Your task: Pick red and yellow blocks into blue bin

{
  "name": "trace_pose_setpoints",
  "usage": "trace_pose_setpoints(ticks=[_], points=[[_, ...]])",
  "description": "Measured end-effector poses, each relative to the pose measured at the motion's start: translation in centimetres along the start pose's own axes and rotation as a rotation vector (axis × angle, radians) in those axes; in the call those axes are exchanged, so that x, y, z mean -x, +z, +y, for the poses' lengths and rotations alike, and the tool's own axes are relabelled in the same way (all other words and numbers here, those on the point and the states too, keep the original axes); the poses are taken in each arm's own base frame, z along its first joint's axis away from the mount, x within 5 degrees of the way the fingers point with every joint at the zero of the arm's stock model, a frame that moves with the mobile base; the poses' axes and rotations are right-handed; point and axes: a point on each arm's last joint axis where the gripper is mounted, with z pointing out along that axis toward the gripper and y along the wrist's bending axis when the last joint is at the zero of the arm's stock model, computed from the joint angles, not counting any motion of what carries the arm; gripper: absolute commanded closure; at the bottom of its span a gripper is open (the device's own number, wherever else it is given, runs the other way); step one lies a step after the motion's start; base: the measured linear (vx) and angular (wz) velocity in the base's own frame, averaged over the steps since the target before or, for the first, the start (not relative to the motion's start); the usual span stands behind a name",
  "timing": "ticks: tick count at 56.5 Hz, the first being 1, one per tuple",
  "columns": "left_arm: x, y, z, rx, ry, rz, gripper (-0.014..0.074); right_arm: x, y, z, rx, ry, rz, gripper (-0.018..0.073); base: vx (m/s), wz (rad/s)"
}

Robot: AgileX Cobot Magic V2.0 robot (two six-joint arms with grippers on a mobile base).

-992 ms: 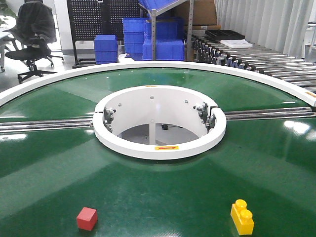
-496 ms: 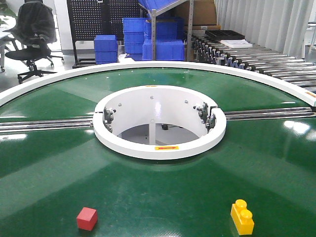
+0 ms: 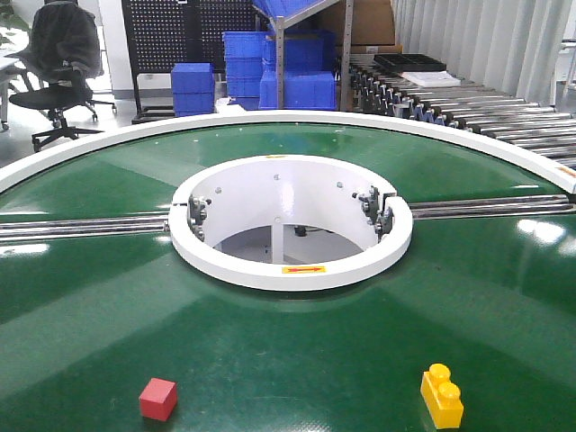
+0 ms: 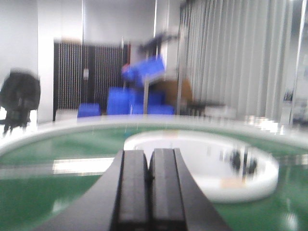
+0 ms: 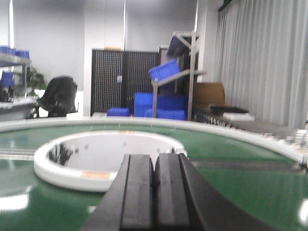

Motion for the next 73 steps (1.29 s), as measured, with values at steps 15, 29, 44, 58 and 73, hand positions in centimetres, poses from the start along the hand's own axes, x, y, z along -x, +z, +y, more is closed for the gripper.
trace_pose_setpoints(ticks=[15, 29, 44, 58, 73], points=[[12.0, 7.1, -0.8, -0.002, 0.120, -0.059, 0.0603, 13.4, 5.5, -1.1, -0.029, -0.110, -0.044, 0.0570, 0.00, 0.00], [7.8, 17.5, -0.7, -0.008, 0.128, 0.276, 0.0603, 12.0, 15.0, -1.2, -0.004, -0.099, 0.190, 0.0570, 0.00, 0.00], [5.2, 19.3, -0.5, -0.008, 0.125, 0.379, 0.0488, 8.4, 18.0, -1.0, 0.011, -0.096, 0.347, 0.0456, 0.00, 0.00], [5.2, 19.3, -0.5, -0.008, 0.125, 0.377, 0.0148, 8.3, 18.0, -1.0, 0.011, -0.095, 0.352, 0.0031, 0.00, 0.00], [5.2, 19.3, -0.5, -0.008, 0.122, 0.381, 0.0054, 7.3, 19.3, -1.0, -0.010, 0.046, 0.401, -0.0104, 0.00, 0.00]])
